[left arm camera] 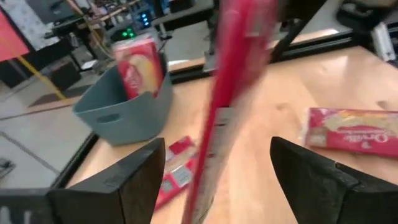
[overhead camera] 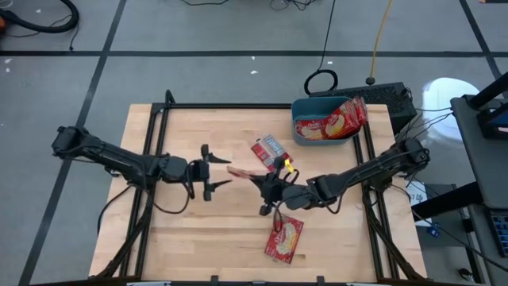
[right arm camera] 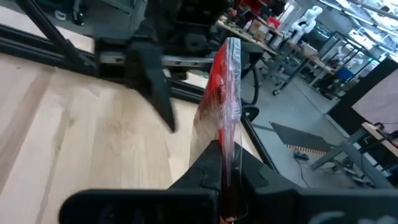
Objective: Sort popcorn bags into baskets
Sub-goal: Put the popcorn bag into the blue bin
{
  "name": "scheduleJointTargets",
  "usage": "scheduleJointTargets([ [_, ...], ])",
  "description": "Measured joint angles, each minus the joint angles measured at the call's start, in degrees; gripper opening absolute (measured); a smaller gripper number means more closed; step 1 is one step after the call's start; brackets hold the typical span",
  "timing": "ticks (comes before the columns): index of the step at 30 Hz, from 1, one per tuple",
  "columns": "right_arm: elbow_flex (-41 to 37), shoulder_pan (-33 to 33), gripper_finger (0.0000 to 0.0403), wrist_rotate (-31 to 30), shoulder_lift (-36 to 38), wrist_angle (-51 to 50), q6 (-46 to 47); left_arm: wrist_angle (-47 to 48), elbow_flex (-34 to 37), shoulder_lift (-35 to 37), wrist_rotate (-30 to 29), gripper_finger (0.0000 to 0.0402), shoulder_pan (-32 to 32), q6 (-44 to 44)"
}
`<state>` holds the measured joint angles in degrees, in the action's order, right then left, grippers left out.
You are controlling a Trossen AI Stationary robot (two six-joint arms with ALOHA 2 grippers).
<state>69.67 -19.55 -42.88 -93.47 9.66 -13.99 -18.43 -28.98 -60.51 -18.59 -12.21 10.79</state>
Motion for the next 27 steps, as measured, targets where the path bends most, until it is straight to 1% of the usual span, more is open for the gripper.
scheduleJointTargets([
  [2, -2.5, 0.0, 0.0, 0.4, 1.7, 1.6, -0.7, -3.2, 0.2, -2.3, 0.2, 0.0301, -0.6, -0.1],
  [5, -8.6, 0.1, 0.0, 4.7, 5.2, 8.1, -2.9, -9.1, 0.3, -5.7, 0.1, 0.0307, -1.8, 0.3],
  [9, -19.7, 1.0, 0.0, 10.5, 10.6, 26.4, -2.5, -19.6, 0.3, -11.0, 0.1, 0.0298, -2.2, 1.2],
  [11, -25.4, 1.4, 0.0, 13.0, 12.5, 36.4, -2.1, -23.2, 0.3, -13.3, -0.2, 0.0289, -2.0, 1.5],
  [13, -30.5, 1.5, 0.0, 14.4, 13.6, 44.9, -1.7, -27.0, 0.3, -15.6, -1.8, 0.0277, -1.8, 1.8],
  [15, -34.1, 1.5, 0.0, 14.4, 14.4, 50.6, -1.7, -28.6, 0.3, -17.0, -2.8, 0.0264, -1.4, 2.3],
  [18, -37.0, 1.5, 0.0, 14.5, 14.7, 53.9, -1.5, -29.4, 0.3, -17.7, -2.9, 0.0239, -0.5, 2.3],
  [22, -37.6, 1.5, 0.0, 14.5, 14.6, 52.8, -1.5, -29.7, 0.3, -17.6, -2.7, 0.0201, 0.8, 1.5],
  [24, -37.6, 1.5, 0.0, 14.5, 14.6, 52.6, -1.5, -29.8, 0.3, -17.6, -1.2, 0.0181, 1.6, 1.5],
  [27, -37.6, 1.5, 0.0, 14.6, 14.6, 52.5, -1.9, -29.2, 0.3, -17.6, 3.0, 0.0146, 2.7, 1.4],
])
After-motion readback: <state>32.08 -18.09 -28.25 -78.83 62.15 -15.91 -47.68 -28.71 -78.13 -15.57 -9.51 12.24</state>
